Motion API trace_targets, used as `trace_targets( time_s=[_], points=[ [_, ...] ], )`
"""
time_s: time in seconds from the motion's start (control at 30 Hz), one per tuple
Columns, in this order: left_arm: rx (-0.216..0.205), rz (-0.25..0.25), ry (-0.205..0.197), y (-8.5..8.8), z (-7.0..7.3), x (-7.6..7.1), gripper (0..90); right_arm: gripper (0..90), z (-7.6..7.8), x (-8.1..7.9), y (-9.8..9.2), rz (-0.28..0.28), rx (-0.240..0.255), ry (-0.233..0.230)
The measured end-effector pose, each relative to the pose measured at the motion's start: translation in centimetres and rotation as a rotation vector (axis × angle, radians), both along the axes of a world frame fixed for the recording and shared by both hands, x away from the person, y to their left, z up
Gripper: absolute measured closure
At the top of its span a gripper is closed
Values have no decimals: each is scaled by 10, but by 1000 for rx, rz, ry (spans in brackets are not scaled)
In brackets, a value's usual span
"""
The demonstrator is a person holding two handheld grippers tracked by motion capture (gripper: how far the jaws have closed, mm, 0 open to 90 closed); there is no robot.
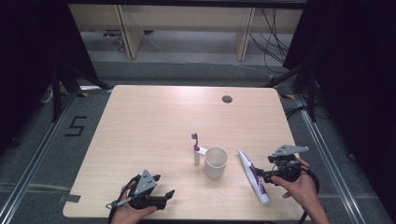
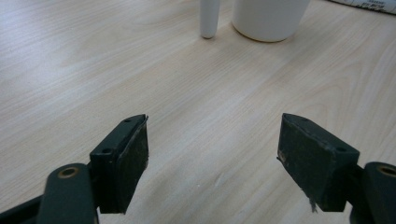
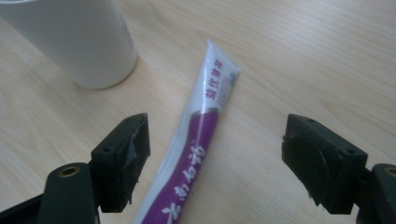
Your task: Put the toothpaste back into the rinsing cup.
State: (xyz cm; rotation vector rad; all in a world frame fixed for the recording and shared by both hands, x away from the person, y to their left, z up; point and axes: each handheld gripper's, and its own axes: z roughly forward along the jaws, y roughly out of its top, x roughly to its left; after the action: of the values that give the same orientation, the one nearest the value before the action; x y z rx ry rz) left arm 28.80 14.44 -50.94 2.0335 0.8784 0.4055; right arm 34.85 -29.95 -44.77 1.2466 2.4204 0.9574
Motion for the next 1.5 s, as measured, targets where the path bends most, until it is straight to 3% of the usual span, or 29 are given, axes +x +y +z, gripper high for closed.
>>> trace_targets(
  time_s=[0.03,0.13,0.17,0.2,0.27,0.37,0.43,0.5,0.53,0.6,0.63,0.67,0.7,0.73,0.97,1.0,1.2,1.23,1.33,1.4,1.43,1.5],
  points=[
    [-17,3,3,-1,-1,0,243,259,-1,1,6,22,-15,-3],
    [-17,7,0,-2,-1,1,243,267,-5,3,11,38,-42,14],
    [-12,8,4,-3,-2,1,243,286,-8,5,15,27,-58,51],
    [-4,4,5,-3,-2,1,243,290,-9,6,16,31,-77,56],
    [-3,-1,4,-3,-2,1,243,303,-12,9,18,34,-84,50],
    [-4,-1,5,-4,-3,1,243,334,-16,13,20,60,-107,91],
    [-15,4,4,-5,-3,1,243,358,-21,16,22,65,-111,89],
    [-22,3,7,-6,-4,1,243,382,-21,17,26,54,-125,157],
    [21,-15,7,-4,-3,2,243,394,-21,18,27,57,-127,166],
    [-2,-11,11,-5,-4,1,243,433,-22,19,31,38,-131,192],
    [11,-14,14,-5,-4,1,243,439,-23,21,31,47,-134,188],
    [-13,-2,13,-7,-5,1,243,452,-24,22,32,26,-150,186],
    [9,-15,14,-5,-4,1,243,466,-24,23,33,48,-132,198],
    [-8,-5,13,-7,-5,0,243,483,-25,25,33,39,-142,202],
    [7,-16,16,-6,-4,0,243,495,-28,28,36,18,-173,237],
    [9,-19,16,-6,-4,1,243,492,-27,30,35,54,-196,234],
    [15,-24,19,-6,-5,1,243,503,-26,34,38,80,-209,251],
    [8,-25,15,-6,-5,1,243,504,-27,33,40,75,-200,274],
    [17,-20,20,-6,-5,0,243,522,-28,37,41,93,-222,289],
    [-1,-19,22,-7,-5,0,243,539,-28,37,44,99,-235,304],
    [-3,-15,18,-7,-5,0,243,561,-29,42,44,150,-239,286],
    [14,-22,20,-6,-5,0,243,576,-29,44,45,164,-247,289]
  ],
)
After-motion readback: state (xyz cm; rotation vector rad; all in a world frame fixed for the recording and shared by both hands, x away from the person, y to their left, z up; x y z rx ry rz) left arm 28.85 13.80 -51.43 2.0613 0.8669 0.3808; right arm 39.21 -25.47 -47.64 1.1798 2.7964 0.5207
